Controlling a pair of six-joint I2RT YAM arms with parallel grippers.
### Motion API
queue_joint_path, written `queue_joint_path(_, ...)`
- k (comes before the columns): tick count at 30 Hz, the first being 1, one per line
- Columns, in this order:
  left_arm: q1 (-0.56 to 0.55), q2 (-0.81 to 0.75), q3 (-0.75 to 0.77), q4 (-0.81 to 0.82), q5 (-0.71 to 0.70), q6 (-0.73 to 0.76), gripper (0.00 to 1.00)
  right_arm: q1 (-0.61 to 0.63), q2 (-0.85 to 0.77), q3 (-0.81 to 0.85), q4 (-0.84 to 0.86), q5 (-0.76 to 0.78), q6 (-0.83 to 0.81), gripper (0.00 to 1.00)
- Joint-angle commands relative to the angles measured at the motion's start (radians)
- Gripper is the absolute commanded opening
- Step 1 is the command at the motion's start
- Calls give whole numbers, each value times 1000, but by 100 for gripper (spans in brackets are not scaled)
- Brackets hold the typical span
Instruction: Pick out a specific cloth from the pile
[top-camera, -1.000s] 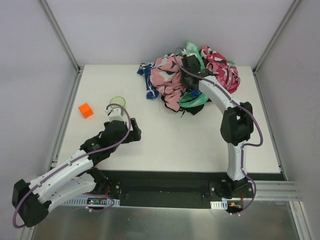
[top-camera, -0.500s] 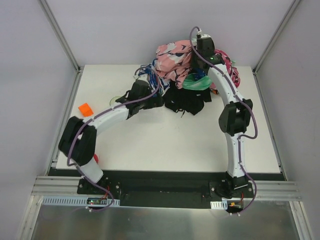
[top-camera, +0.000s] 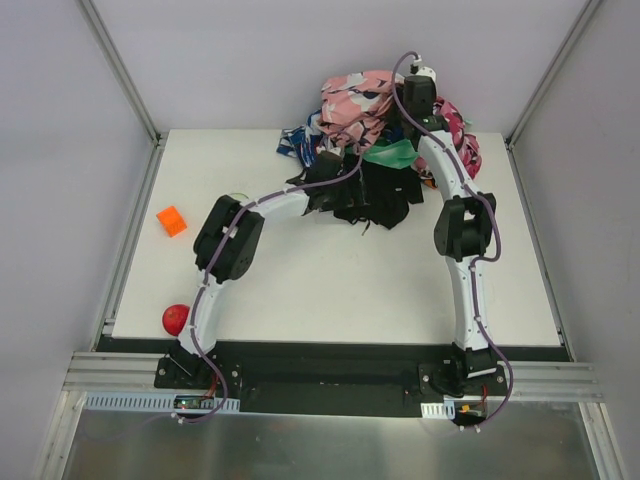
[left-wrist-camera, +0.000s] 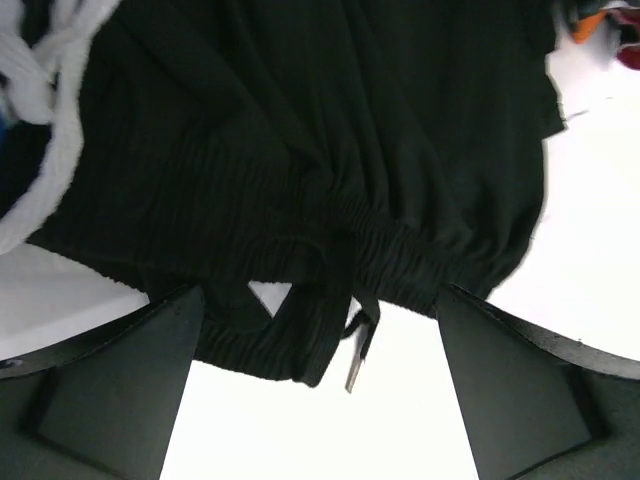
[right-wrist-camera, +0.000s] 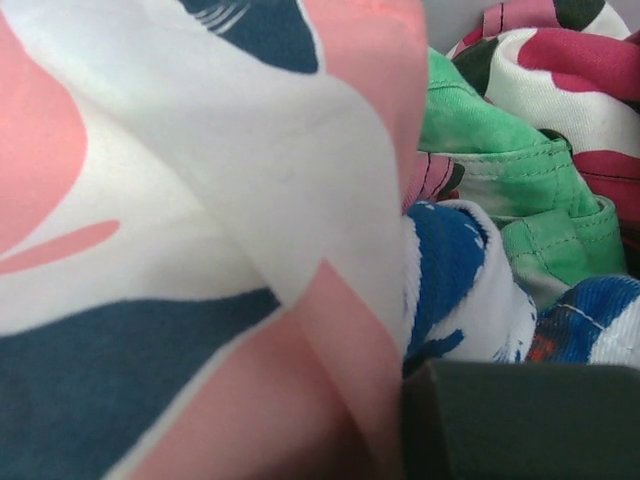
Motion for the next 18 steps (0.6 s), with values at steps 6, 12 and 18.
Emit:
queue_joint_path(6,-52,271,431,-276,-159,-131,98,-76,-4,-73,243,25,48,1)
queue_joint_path(12,-69,341,559,-307,-234,-155,35,-78,-40,-130,246,5,53,1)
queue_joint_path(18,-84,93,426,-314,-211,26,0,-93,-60,-136,184,53,7,1)
